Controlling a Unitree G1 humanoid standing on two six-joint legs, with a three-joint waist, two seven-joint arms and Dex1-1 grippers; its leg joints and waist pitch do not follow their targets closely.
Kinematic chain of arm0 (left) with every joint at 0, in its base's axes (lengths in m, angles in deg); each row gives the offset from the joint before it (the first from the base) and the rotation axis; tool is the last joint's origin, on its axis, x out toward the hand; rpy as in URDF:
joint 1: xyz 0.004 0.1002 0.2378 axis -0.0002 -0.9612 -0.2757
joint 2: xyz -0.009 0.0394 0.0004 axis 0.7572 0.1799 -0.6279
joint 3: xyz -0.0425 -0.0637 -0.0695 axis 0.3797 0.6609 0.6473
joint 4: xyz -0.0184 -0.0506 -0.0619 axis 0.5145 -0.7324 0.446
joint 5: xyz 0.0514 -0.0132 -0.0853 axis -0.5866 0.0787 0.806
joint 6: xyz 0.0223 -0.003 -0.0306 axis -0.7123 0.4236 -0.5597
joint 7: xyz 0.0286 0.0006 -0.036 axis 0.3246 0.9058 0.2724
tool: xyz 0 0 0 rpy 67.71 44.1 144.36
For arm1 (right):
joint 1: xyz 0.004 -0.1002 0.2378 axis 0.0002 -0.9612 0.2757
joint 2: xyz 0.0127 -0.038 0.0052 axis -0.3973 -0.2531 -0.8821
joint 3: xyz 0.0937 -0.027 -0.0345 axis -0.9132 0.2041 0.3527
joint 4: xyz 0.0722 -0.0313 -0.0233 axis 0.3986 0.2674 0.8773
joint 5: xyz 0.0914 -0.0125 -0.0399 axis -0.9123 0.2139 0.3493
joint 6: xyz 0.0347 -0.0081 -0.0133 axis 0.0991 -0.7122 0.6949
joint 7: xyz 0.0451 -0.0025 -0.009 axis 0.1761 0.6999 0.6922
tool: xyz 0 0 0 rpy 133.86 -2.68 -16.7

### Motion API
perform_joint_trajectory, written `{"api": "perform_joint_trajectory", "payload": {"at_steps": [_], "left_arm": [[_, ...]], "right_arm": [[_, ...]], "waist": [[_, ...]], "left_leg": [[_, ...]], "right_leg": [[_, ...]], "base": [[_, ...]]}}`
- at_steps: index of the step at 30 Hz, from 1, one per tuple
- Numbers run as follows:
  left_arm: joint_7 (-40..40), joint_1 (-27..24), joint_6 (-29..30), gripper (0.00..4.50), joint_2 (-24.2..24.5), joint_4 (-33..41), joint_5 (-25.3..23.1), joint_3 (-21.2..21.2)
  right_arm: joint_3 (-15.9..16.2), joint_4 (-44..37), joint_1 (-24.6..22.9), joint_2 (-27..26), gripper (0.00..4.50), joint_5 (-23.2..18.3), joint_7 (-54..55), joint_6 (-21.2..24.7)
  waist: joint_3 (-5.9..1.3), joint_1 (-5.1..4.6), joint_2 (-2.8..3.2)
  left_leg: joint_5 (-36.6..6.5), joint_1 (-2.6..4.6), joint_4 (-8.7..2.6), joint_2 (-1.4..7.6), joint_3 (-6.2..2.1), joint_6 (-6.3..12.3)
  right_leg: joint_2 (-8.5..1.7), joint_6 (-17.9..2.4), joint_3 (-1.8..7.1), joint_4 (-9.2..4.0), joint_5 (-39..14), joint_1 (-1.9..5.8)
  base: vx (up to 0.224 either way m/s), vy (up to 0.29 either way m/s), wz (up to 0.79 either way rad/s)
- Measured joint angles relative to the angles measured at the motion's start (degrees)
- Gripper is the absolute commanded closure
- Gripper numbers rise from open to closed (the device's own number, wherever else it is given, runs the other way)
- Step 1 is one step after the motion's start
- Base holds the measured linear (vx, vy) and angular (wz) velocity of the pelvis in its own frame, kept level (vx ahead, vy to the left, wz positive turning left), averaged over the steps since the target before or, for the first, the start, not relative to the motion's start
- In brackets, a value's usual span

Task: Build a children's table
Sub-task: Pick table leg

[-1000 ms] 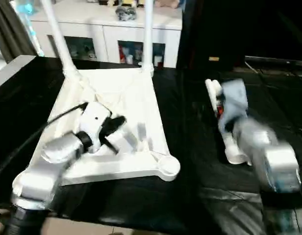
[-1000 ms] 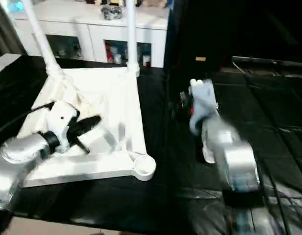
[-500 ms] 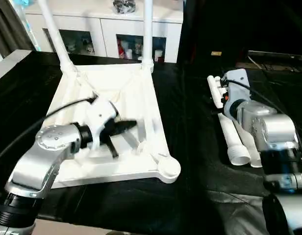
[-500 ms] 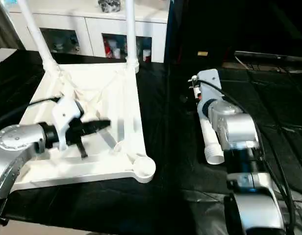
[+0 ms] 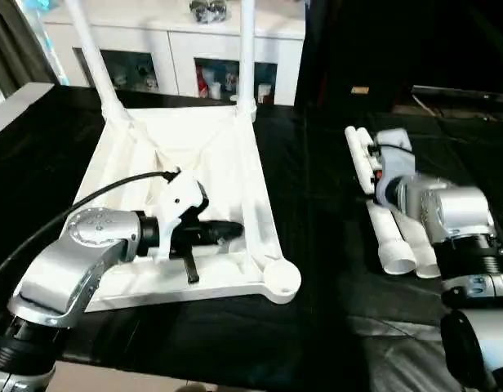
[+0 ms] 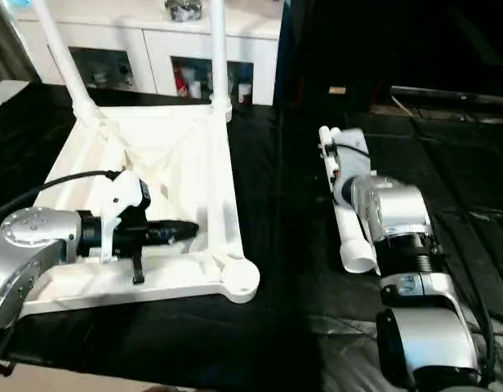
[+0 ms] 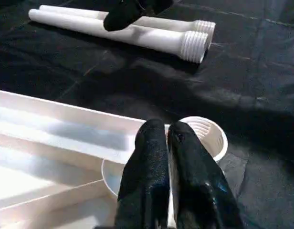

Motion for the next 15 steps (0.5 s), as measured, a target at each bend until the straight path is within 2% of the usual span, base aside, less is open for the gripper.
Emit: {"api": "perform_joint_trajectory", "payload": {"at_steps": [4,7,8,11,15], "left_arm": [[-0.09,0.02,0.12,3.48,0.37,0.01,-0.11,-0.60],[-0.20,0.01,0.57,3.38,0.82,0.24,-0.05,-1.06],[-0.20,0.01,0.97,3.09,0.82,0.53,0.00,-1.07],[-0.27,0.01,1.28,2.99,0.83,1.17,0.01,-1.09],[-0.33,0.01,1.28,2.56,0.87,1.21,-0.02,-1.41]], "right_arm": [[0.54,1.39,0.81,0.43,0.00,0.72,0.02,-0.54],[1.68,2.51,0.82,0.60,0.00,1.62,-0.47,-0.96],[1.74,3.57,1.04,0.54,0.00,1.68,-0.46,-0.99],[2.00,5.07,1.04,0.50,0.00,1.86,-0.65,-0.89],[3.15,6.11,1.03,0.47,0.00,3.34,0.26,-0.84]], "waist": [[0.00,0.04,-0.01],[0.00,0.04,-0.01],[-0.01,0.04,-0.02],[-0.01,0.05,-0.03],[-0.01,0.03,-0.03]], "left_leg": [[0.01,0.01,0.00,0.01,0.02,0.02],[0.01,-0.01,0.01,0.02,0.04,0.02],[0.01,-0.01,0.02,0.02,0.05,0.03],[0.02,-0.01,0.02,0.02,0.05,0.04],[0.02,-0.01,0.02,0.03,0.06,0.04]], "right_leg": [[0.00,0.00,0.00,0.00,0.00,0.01],[0.00,0.00,0.00,-0.01,0.00,0.01],[0.00,0.00,0.00,0.00,0.00,0.01],[0.00,0.00,0.00,0.00,0.00,0.01],[0.00,0.00,0.00,0.00,0.00,0.00]], "base": [[0.000,0.000,0.00],[0.000,0.000,0.00],[0.000,0.000,0.00],[0.000,0.000,0.00],[0.000,0.000,0.00]]}}
